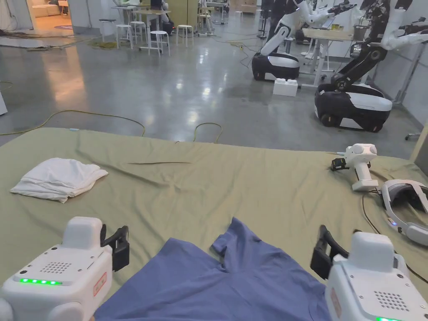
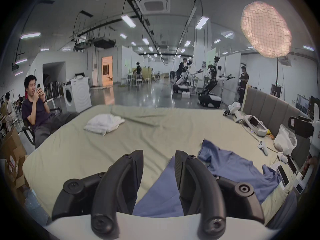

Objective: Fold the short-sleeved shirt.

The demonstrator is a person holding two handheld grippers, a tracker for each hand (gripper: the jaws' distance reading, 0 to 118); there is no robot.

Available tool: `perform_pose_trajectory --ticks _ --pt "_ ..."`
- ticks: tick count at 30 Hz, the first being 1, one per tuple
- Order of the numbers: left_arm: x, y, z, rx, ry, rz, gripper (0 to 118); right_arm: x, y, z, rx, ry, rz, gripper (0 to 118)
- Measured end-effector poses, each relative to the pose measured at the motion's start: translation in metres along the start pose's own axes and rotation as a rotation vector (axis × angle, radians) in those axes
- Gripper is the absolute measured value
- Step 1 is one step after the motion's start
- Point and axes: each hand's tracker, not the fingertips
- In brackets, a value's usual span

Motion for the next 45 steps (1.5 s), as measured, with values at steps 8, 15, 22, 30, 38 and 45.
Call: perform_pose_trajectory --ticks 8,15,22,30,38,45 --pt "0.027 0.012 0.008 0.126 0.010 -0.039 0 -0.031 0.015 -0.004 0.098 0.002 0.029 0" --pt "0.006 0.013 0.010 0.100 0.056 -0.060 0 -0.035 0.013 -0.009 0.098 0.050 0.048 0" --pt "-0.074 -0.016 -0.007 -0.210 0.127 0.042 0 -0.035 -0.004 -0.018 0.026 0.072 0.090 0" --pt "-0.146 -0.076 -0.027 -0.639 0.114 0.319 26 -0.032 -0.030 -0.029 -0.089 0.080 0.100 0" --pt "-0.151 -0.120 -0.064 -0.801 0.137 0.377 65 -0.036 -0.050 -0.035 -0.166 0.095 0.130 0" --pt "-0.127 -0.139 -0.064 -0.823 0.226 0.276 38 -0.033 -0.063 -0.043 -0.220 0.093 0.155 0"
